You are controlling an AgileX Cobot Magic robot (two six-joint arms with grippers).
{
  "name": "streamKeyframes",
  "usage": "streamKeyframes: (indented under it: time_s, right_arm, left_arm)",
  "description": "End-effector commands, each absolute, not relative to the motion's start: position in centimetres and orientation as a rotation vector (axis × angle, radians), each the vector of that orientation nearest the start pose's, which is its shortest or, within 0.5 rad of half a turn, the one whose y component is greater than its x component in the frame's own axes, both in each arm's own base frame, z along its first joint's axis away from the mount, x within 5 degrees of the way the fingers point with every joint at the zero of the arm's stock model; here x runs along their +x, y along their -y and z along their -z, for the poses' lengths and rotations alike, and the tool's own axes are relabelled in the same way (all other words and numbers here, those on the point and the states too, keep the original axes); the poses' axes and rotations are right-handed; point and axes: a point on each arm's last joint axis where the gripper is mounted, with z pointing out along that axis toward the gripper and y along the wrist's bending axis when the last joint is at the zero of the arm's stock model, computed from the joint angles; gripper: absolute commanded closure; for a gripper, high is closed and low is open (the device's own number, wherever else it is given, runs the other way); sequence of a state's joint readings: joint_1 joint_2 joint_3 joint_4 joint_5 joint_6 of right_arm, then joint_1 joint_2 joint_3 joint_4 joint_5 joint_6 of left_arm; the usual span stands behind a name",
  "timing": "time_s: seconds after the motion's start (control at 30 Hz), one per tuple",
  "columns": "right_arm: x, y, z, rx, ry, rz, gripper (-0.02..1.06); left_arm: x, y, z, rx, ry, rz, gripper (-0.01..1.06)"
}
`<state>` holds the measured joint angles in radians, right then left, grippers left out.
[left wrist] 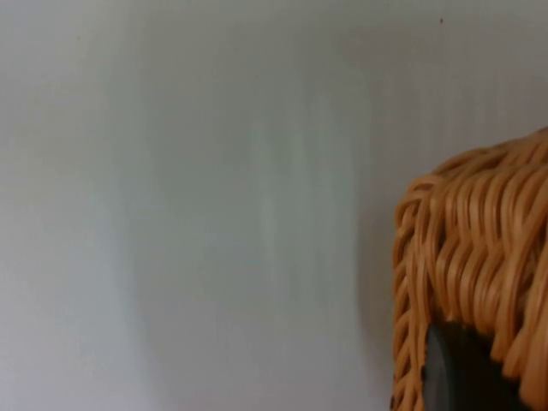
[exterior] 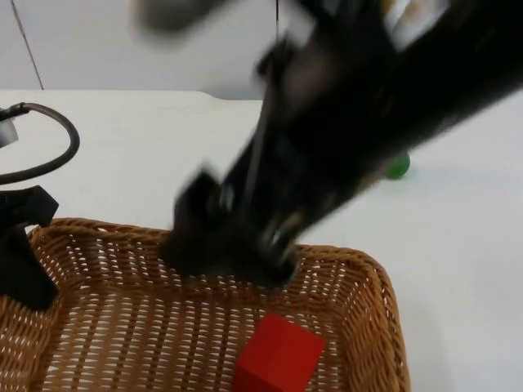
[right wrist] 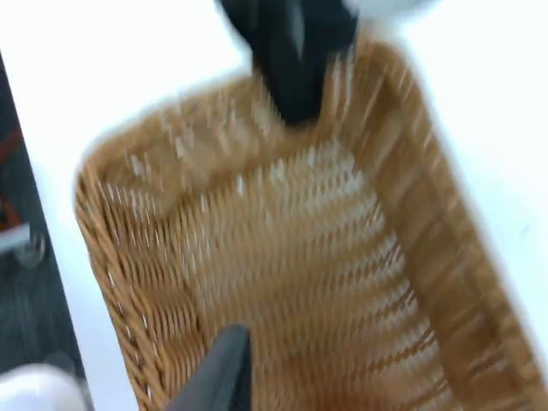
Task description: Pick up the basket with the left hand and place the object to the left of the red cylinder into the basket with the right hand.
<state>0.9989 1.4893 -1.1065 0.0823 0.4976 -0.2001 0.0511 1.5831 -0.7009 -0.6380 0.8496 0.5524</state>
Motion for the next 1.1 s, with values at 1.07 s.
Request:
streamKeyframes:
  time_s: [1.07]
  right_arm:
    - [15.0, -23.6, -35.2, -1.223, -1.885, -0.489, 0.04]
  left_arm:
    - [32.7, 17.5, -10.5, 0.134, -2.858, 0.975, 1.05]
